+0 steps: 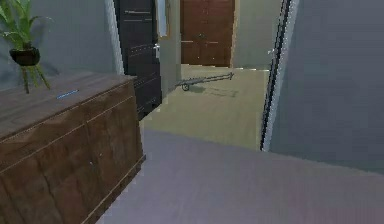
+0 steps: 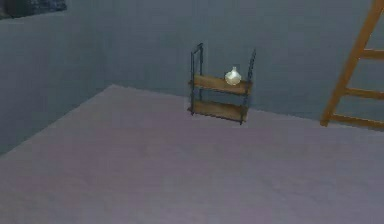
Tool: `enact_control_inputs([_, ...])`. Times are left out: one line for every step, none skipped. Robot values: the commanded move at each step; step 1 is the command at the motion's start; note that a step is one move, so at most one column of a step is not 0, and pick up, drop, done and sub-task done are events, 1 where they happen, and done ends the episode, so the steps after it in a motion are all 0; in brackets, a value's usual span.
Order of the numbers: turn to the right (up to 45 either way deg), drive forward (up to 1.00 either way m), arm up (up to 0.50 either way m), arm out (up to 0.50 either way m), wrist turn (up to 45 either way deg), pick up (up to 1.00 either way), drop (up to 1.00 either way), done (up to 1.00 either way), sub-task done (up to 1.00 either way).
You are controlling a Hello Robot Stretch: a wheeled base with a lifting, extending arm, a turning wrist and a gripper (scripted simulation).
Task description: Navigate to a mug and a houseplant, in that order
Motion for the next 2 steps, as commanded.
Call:
enact_control_inputs([0.0, 1.0, 0.0, 0.0, 0.0, 0.0, 0.0, 0.0, 0.0])
enact_control_inputs([3.0, 0.0, 0.0, 0.0, 0.0, 0.0, 0.0, 0.0, 0.0])
